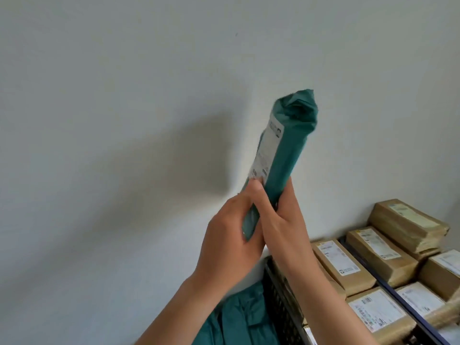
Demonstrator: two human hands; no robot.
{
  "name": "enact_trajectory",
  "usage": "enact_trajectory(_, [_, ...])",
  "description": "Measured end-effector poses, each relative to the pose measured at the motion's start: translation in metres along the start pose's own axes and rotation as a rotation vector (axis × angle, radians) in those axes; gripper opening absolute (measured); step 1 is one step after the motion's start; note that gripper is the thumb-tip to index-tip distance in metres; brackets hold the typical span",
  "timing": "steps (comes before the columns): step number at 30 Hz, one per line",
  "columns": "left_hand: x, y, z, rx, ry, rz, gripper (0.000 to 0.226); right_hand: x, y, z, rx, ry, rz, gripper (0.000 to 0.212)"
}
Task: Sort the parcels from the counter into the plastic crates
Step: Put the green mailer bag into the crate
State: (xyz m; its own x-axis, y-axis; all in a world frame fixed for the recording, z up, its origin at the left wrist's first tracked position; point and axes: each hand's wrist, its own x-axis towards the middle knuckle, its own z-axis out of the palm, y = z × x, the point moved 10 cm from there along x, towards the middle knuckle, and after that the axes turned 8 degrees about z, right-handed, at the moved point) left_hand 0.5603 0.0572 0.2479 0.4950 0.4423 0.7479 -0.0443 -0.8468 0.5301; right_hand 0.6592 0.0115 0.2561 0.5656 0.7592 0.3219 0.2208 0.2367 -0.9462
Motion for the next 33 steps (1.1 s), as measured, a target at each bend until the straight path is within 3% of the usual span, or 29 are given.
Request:
enact_trajectory(1, [0.002,0.006,0.004,0.017,-0.024,0.052,0.060,0.005,-0.003,-0.007,0.033,0.047,-0.011,0.014])
enact_trajectory(4, [0.008,0.008,-0.004,0.017,-0.011,0.118,0.057,0.021,-0.014,-0.026,0.116,0.085,-0.008,0.023])
enact_trajectory(9, [0.028,-0.028,-0.051,0.027,0.142,-0.136,0.056,0.036,-0.015,-0.047,0.312,0.017,0.056,0.026])
enact_trajectory(14, [0.021,-0.045,-0.039,-0.513,0.050,-0.491,0.025,0.031,-0.025,-0.038,0.439,-0.176,0.094,0.037])
enact_trajectory(17, [0.018,-0.040,-0.042,-0.595,0.084,-0.496,0.023,0.031,-0.021,-0.041,0.404,-0.164,0.123,0.039])
enact_trajectory(19, [0.024,-0.037,-0.050,-0.571,0.079,-0.469,0.023,0.033,-0.021,-0.055,0.292,-0.067,0.117,0.043])
enact_trajectory(21, [0.039,-0.031,-0.068,-0.465,0.064,-0.390,0.019,0.033,-0.037,-0.087,0.067,0.154,0.006,0.055])
enact_trajectory(23, [0.062,-0.014,-0.090,-0.206,-0.008,-0.221,0.016,0.020,-0.076,-0.116,-0.206,0.378,-0.239,0.062])
enact_trajectory(25, [0.082,0.009,-0.097,0.145,-0.160,-0.057,0.015,0.003,-0.117,-0.118,-0.468,0.438,-0.505,0.065])
enact_trajectory(27, [0.095,0.037,-0.090,0.468,-0.349,0.087,0.006,0.002,-0.133,-0.096,-0.709,0.276,-0.569,0.075])
enact_trajectory(30, [0.098,0.067,-0.065,0.754,-0.572,0.284,0.011,0.016,-0.106,-0.054,-1.019,-0.108,-0.389,0.082])
enact_trajectory(33, [0.098,0.101,-0.055,0.847,-0.521,0.569,0.011,0.020,-0.076,-0.037,-1.163,-0.245,-0.340,0.043])
